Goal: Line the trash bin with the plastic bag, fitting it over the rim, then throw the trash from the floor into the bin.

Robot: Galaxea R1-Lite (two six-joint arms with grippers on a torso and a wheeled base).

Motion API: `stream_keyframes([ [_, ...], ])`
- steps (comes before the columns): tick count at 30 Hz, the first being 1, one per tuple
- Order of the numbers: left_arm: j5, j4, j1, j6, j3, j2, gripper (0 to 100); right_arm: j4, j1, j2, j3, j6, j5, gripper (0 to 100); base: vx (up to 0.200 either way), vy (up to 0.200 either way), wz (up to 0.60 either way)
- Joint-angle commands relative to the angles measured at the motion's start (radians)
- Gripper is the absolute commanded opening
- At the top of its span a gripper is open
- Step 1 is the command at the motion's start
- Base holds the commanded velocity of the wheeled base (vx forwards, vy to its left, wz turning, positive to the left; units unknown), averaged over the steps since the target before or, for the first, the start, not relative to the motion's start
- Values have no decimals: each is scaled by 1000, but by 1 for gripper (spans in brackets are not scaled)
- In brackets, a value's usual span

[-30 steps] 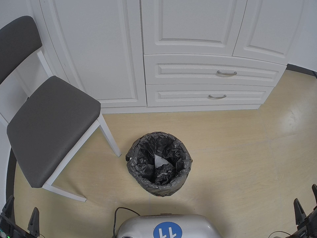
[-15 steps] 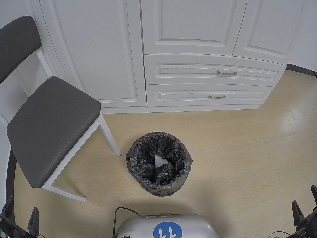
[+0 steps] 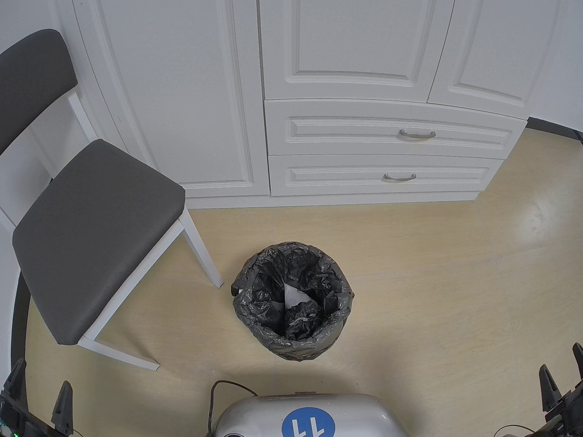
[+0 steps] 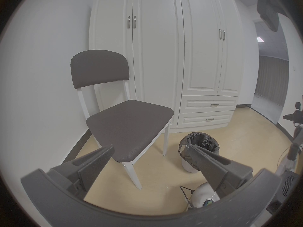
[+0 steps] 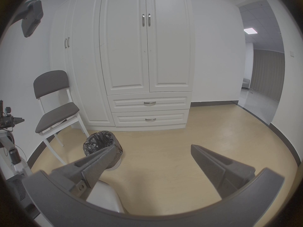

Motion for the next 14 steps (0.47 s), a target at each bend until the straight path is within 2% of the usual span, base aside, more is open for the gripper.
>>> stream_keyframes([
  [1,4,-1,0,-12,18,-16,100,0,1,-13,18,0,0,100,0,0,0],
  [14,2,-1,0,-7,18,-16,100,0,1,-13,18,1,-2,100,0,0,0],
])
